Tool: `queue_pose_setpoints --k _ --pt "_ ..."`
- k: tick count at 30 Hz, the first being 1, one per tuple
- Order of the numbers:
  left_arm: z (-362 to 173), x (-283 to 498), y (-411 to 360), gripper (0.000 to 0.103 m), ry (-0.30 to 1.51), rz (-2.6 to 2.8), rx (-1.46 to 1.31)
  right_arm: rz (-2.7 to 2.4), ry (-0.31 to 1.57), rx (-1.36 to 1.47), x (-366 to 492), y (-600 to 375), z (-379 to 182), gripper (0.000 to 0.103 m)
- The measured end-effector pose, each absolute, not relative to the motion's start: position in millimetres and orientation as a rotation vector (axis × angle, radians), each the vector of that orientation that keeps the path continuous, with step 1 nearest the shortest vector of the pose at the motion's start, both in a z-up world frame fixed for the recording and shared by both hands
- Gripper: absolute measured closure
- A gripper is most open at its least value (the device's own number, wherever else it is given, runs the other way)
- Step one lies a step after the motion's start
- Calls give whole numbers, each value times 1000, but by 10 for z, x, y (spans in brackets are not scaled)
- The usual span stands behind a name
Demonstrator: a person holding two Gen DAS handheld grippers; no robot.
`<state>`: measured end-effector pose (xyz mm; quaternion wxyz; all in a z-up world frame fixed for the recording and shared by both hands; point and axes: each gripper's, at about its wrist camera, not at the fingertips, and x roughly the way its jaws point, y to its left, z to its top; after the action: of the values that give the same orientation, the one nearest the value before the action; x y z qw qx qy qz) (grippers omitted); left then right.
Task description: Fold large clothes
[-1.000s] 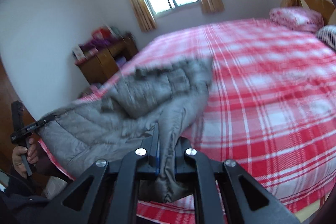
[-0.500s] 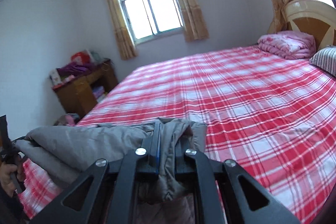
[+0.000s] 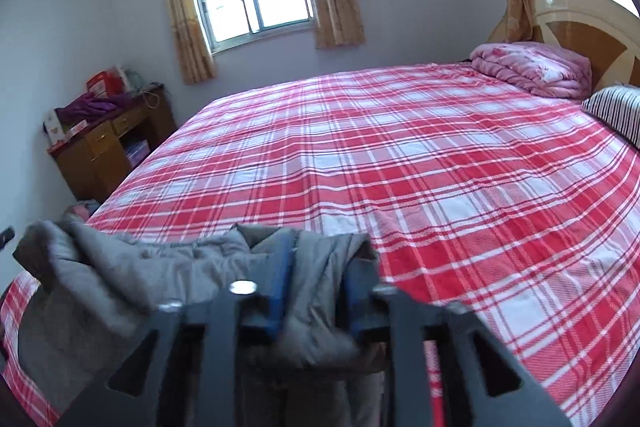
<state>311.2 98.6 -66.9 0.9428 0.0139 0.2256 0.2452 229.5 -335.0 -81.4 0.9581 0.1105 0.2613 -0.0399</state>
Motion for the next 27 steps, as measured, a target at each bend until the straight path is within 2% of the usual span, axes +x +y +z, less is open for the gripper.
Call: queue_pose_setpoints --k 1,2,7,12,21,27 --pt "-652 3042 954 5 437 520 28 -102 520 227 2303 -3335 -791 8" --pt "-636 2947 905 5 409 506 16 -123 487 233 2270 -3312 -757 6" --pt "-684 2714 416 4 318 385 78 -89 422 158 2043 -2820 -696 7" --pt "-1010 3096 -119 2 365 345 293 29 471 -3 2195 -2110 -985 9" --pt "-1664 4018 317 2 683 465 185 -41 587 -36 2812 -2253 -1221 9" --pt "-1883 4186 283 2 687 478 194 -39 638 -11 3008 -2309 -1435 9"
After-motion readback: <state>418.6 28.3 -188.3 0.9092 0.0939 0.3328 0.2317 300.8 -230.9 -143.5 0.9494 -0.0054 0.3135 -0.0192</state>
